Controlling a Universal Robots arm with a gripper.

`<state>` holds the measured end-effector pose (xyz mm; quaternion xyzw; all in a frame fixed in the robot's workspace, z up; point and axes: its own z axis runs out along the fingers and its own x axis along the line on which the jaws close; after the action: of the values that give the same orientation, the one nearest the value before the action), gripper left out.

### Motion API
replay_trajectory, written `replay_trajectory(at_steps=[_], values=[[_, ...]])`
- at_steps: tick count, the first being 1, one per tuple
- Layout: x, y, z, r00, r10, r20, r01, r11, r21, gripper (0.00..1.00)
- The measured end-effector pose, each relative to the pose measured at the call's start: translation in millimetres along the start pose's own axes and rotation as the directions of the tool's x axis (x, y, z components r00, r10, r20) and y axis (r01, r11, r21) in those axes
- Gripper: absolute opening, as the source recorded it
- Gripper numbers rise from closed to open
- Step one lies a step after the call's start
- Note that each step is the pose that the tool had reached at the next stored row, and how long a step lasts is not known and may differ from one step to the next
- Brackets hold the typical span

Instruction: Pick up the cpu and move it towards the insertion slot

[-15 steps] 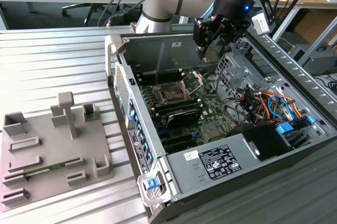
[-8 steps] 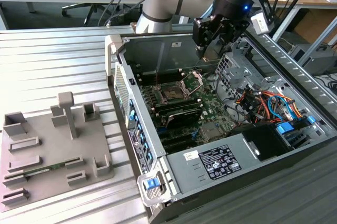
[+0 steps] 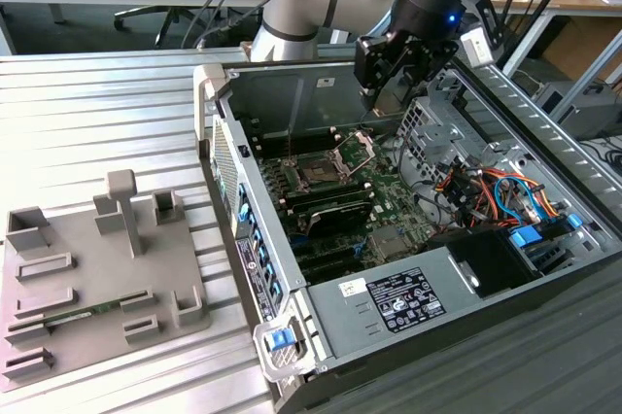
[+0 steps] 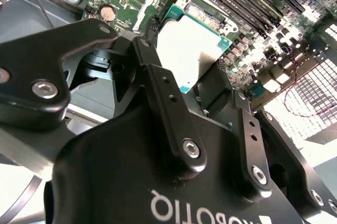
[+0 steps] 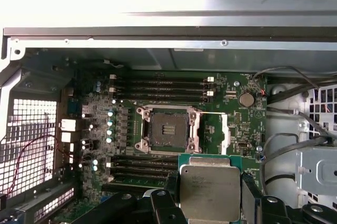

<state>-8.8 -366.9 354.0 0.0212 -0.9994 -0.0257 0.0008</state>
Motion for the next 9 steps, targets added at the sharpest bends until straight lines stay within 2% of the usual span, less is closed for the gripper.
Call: replay_trajectory(at_steps=[9], values=[[0.0,-0.2,4.2,1.0,0.0,0.0,0.0,1.0,-0.0001,0.55]])
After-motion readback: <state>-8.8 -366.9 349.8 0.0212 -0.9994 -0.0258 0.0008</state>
